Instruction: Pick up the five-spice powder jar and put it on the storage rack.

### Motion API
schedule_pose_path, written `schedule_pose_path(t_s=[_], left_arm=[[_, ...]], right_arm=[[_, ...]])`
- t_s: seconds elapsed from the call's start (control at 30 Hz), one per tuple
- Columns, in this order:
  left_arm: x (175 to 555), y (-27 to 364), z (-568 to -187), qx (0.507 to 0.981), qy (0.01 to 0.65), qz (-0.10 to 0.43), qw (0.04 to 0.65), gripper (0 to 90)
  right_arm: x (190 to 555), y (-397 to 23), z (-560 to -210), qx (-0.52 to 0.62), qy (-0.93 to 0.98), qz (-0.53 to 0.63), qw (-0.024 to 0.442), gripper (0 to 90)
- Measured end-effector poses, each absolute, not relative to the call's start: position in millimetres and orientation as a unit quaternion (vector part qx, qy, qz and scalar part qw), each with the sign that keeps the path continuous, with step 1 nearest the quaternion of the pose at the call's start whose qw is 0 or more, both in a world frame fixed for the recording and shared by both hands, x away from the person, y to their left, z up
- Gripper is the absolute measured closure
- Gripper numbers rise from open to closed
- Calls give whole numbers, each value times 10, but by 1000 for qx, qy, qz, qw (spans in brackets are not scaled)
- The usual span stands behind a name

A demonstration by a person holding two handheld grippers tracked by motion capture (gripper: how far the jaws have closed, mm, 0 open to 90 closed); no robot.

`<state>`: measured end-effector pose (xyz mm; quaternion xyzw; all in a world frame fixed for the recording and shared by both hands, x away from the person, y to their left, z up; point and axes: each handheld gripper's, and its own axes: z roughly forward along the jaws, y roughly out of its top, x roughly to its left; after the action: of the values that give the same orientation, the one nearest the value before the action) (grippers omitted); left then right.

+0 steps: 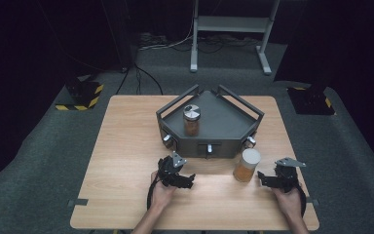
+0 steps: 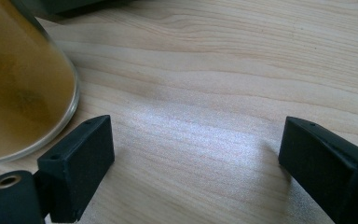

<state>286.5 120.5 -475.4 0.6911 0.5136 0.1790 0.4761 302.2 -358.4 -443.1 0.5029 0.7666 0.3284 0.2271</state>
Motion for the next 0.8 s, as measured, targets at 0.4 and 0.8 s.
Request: schedule_pose_path(t_s=[0.4, 0.8], left_arm=[[2897, 1038, -4980, 640, 548, 169, 512, 36], [2915, 1013, -5000, 636, 549, 167, 516, 10]], right_arm=[[3022, -3583, -4431, 503, 766, 328, 227, 101], [3016, -3572, -4431, 506, 765, 327, 228, 100]])
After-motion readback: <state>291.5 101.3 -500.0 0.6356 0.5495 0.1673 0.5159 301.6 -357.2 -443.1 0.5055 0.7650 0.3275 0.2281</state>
